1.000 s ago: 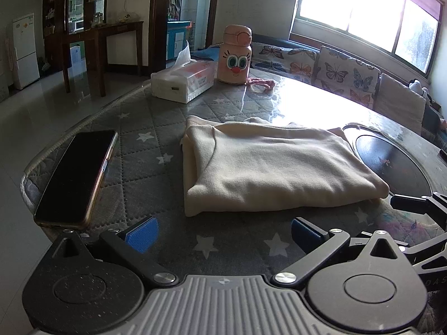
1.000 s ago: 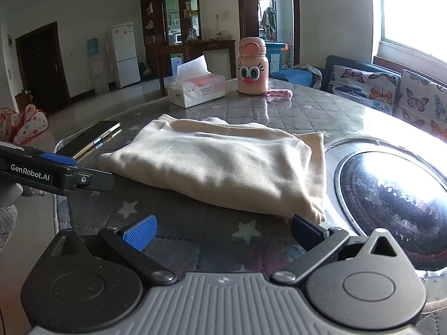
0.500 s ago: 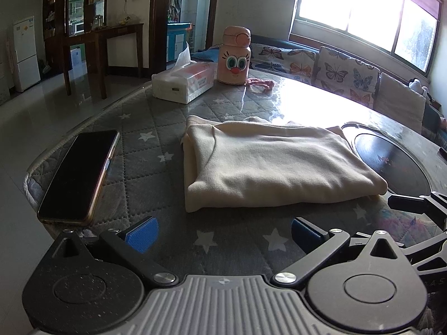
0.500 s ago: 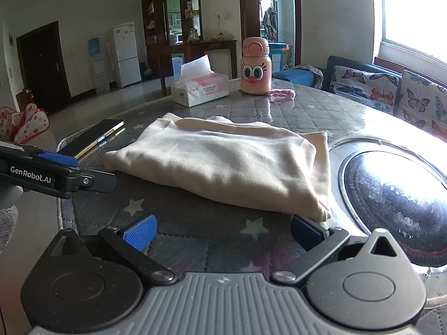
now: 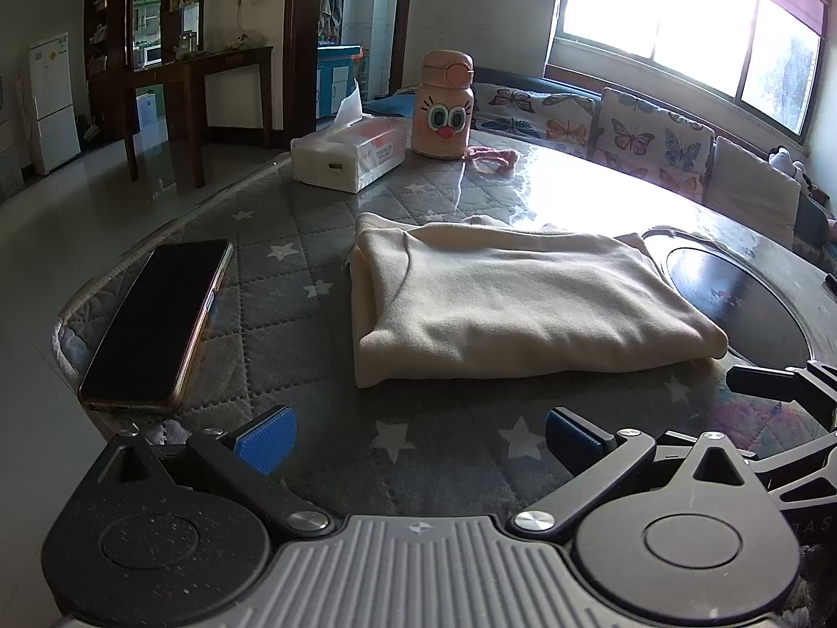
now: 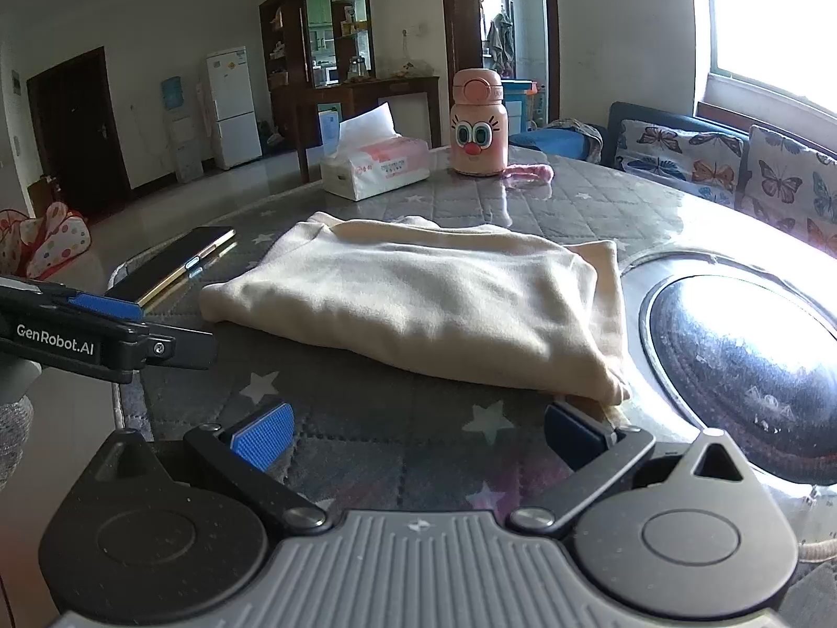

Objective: Fold clothes

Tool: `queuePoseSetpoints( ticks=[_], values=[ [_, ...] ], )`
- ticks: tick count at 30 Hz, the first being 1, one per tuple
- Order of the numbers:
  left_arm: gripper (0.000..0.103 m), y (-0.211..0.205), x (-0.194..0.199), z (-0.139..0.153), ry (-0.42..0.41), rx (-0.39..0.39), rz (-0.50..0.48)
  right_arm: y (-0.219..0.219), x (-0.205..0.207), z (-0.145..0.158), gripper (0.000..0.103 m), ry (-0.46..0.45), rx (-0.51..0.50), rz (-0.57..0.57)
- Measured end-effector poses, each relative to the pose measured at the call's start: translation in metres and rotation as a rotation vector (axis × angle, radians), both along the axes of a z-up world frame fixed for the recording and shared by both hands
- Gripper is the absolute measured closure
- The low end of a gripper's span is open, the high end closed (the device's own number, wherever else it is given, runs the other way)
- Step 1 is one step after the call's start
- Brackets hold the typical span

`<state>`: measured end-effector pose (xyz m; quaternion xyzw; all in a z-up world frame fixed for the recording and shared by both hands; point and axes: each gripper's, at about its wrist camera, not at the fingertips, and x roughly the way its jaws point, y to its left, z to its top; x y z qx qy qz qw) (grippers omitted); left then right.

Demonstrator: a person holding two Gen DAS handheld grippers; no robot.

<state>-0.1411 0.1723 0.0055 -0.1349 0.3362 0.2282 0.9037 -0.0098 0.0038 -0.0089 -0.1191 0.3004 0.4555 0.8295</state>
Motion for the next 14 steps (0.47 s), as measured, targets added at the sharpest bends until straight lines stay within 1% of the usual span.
queuePoseSetpoints(
  ticks=[14],
  values=[
    [0.000,-0.0070,0.0031,-0.0049,0.011,0.004,-0.020,-0.0042,-0.0021,-0.0010,0.000,0.009,0.011,-0.008]
  ],
)
